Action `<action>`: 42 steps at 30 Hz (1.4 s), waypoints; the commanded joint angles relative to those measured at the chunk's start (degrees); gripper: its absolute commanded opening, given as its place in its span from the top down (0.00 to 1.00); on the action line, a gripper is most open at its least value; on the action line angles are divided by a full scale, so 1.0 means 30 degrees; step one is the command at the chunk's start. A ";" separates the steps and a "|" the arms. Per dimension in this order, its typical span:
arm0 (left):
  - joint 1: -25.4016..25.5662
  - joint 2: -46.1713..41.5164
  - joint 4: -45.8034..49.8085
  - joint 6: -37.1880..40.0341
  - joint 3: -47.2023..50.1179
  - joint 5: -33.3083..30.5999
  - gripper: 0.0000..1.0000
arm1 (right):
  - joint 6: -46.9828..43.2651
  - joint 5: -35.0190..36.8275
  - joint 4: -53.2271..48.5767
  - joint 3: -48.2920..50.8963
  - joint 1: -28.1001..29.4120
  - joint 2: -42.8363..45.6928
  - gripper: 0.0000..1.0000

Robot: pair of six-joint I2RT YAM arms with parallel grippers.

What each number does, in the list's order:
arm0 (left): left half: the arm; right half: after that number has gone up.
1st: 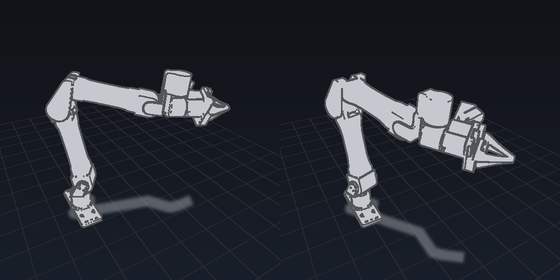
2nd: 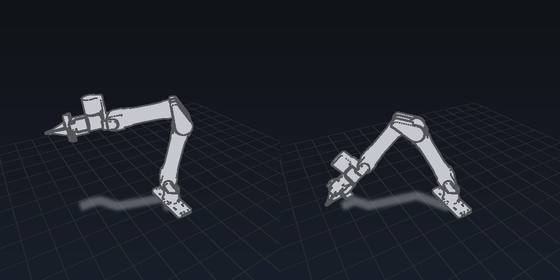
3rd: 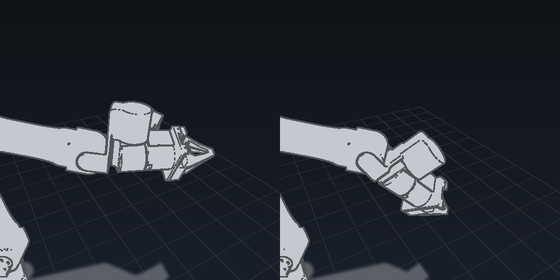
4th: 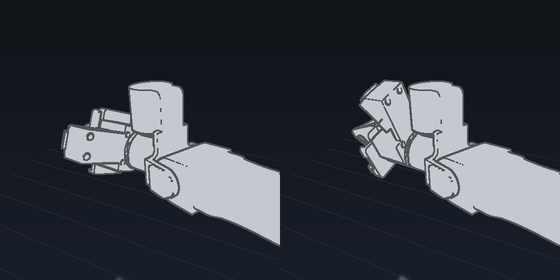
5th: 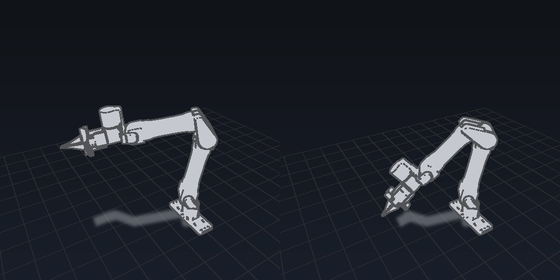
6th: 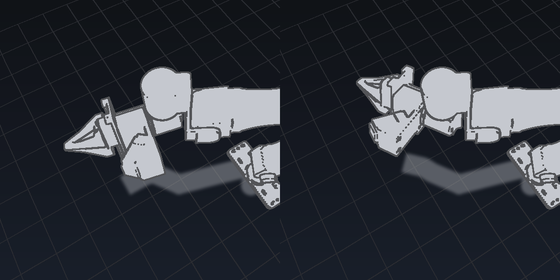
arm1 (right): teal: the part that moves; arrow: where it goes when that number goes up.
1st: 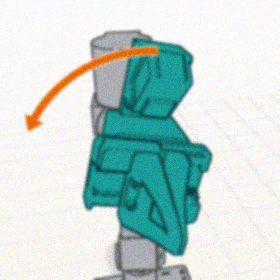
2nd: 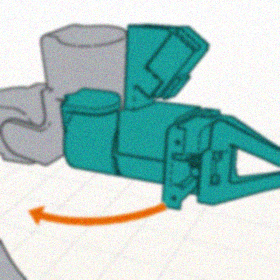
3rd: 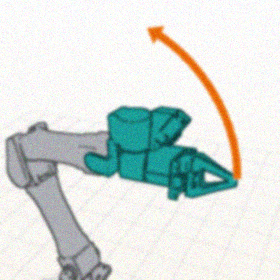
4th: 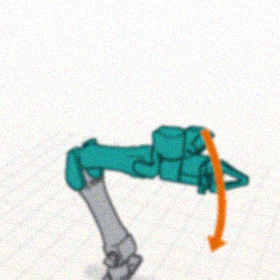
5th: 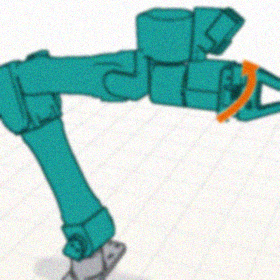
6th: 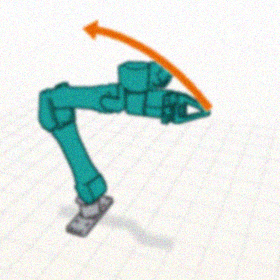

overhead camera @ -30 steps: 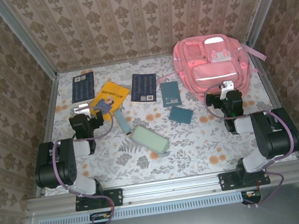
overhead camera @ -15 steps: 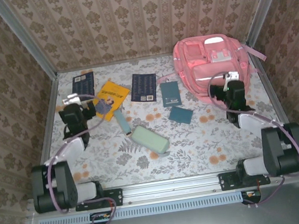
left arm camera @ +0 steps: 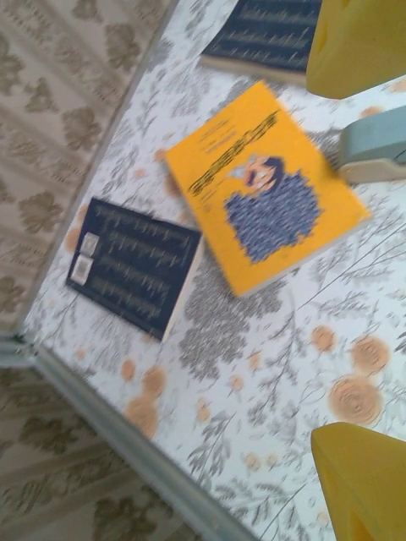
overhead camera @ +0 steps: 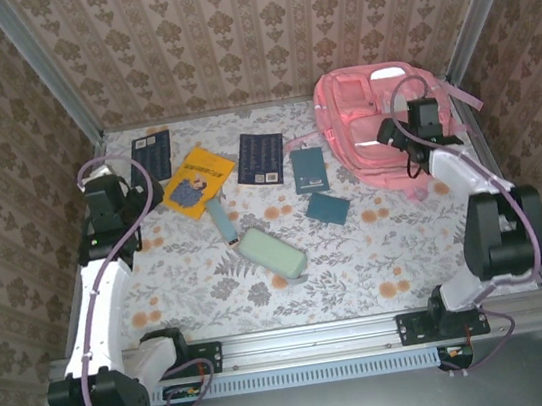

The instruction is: Pack the student bag

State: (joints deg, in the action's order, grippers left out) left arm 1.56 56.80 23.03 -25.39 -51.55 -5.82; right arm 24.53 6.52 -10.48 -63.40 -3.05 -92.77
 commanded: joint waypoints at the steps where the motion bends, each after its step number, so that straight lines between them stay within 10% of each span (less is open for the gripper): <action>1: 0.0634 -0.0893 0.1787 -0.0372 -0.0851 0.1351 0.00 | 0.0619 -0.1572 -0.3964 -0.2302 0.0296 -0.2098 0.00; 13: 0.1857 -0.0906 0.2479 0.0523 -0.1031 0.0917 0.00 | 0.2518 -0.4407 -0.4438 -0.1354 0.4065 -0.4033 0.00; 28: 0.2835 -0.0305 0.2198 0.0677 -0.0802 0.1167 0.00 | 0.5444 -0.5234 -0.4008 -0.4155 1.3889 -0.6085 0.00; 35: 0.3906 -0.0219 0.2373 0.0316 -0.0981 0.1286 0.00 | 0.4511 -0.4084 -0.5998 -0.7748 1.4998 -0.5944 0.00; 42: 0.7149 0.0947 0.2111 -0.2186 -0.0945 0.1306 0.00 | 0.2968 -0.0070 -0.6541 -0.4283 1.3852 -0.0778 0.00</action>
State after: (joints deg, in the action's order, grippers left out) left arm 19.86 57.95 29.15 -27.46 -53.65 -2.70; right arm 36.32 -0.78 -26.48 -80.16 40.32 -102.69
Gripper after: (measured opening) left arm 0.999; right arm 0.997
